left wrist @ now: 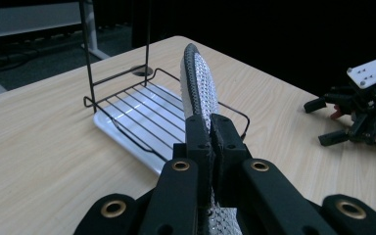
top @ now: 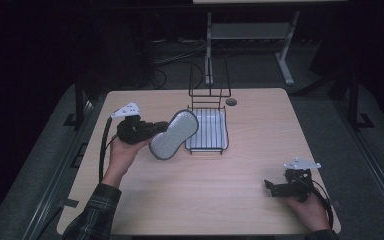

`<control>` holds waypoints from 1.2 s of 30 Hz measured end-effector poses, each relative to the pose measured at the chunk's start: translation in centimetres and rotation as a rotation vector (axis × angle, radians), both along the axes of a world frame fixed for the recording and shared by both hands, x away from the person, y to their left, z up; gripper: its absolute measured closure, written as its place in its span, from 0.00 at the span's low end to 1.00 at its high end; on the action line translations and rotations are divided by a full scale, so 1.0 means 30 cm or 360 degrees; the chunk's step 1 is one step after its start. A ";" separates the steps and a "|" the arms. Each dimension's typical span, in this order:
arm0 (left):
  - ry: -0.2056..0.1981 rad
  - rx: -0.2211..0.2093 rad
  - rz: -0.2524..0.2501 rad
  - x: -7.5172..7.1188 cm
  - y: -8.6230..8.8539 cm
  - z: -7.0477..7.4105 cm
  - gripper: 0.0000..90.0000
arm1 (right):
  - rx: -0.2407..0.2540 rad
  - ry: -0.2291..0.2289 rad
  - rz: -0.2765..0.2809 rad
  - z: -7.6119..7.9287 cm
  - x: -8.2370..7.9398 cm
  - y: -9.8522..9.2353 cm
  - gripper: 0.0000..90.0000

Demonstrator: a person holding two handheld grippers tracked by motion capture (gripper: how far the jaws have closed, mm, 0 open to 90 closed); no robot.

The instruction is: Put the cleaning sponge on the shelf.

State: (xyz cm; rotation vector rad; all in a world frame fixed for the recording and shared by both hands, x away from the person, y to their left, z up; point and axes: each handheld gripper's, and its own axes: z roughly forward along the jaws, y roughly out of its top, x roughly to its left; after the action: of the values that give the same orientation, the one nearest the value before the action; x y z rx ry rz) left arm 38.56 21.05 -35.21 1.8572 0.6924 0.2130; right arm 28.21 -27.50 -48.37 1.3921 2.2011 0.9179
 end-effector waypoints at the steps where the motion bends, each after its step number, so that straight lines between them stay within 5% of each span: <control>1: 0.0000 -0.0001 -0.0001 0.006 -0.005 0.000 0.97 | 0.0000 0.0000 0.0000 0.000 0.000 0.000 0.00; 36: 0.0063 -0.0115 0.0018 0.229 -0.189 -0.027 0.97 | -0.0001 0.0000 0.0000 0.000 0.000 0.000 0.00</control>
State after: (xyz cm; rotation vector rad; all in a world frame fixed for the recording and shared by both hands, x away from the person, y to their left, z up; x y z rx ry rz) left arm 45.43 15.37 -36.01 1.7928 0.7291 0.1568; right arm 28.21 -27.51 -48.37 1.3920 2.2010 0.9174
